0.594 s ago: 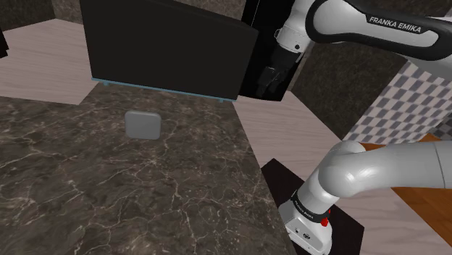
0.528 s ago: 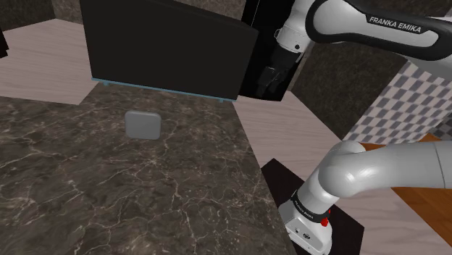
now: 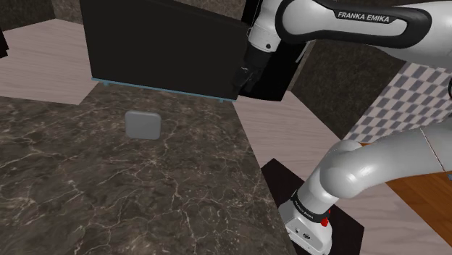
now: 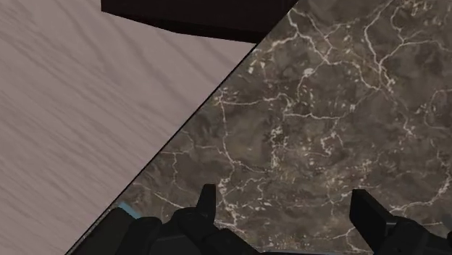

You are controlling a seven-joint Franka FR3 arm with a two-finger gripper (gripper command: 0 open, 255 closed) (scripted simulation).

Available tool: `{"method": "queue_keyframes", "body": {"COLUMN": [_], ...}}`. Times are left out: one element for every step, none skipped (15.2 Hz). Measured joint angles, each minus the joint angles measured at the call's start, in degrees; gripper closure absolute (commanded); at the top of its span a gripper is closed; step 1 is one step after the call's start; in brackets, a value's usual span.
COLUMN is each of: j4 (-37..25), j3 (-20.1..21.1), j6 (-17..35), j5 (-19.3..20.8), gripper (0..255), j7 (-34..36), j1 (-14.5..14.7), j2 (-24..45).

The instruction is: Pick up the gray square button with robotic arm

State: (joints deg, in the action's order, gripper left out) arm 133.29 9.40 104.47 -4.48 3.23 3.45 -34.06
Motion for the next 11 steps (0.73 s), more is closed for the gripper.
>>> {"method": "queue_keyframes", "body": {"j4": [-0.62, -1.84, -2.53, -3.31, -4.73, -5.31, -6.93, -8.33, -9.78, -11.31, -12.63], "j3": [0.58, 1.54, 2.37, 3.17, 4.11, 4.82, 5.59, 6.22, 7.03, 7.92, 8.7], "j6": [1.02, 1.5, 2.35, 3.34, 3.67, 4.69, 5.2, 5.74, 6.07, 6.71, 6.99], "j5": [-0.19, -0.49, -0.72, -0.85, -0.98, -1.07, -0.95, -0.79, -0.67, -0.39, -0.17], "gripper": [0, 0, 0, 0, 0, 0, 0, 0, 0, 0, 0], "j7": [0.15, 0.82, 1.3, 1.75, 2.45, 2.78, 3.25, 3.56, 4.15, 4.85, 5.46], "j1": [0.29, 0.72, 1.11, 1.44, 1.83, 2.13, 2.36, 2.54, 2.86, 3.17, 3.51], "j2": [1.63, 3.3, 4.81, 6.55, 8.28, 9.84, 11.93, 13.86, 15.61, 17.75, 19.38]}}
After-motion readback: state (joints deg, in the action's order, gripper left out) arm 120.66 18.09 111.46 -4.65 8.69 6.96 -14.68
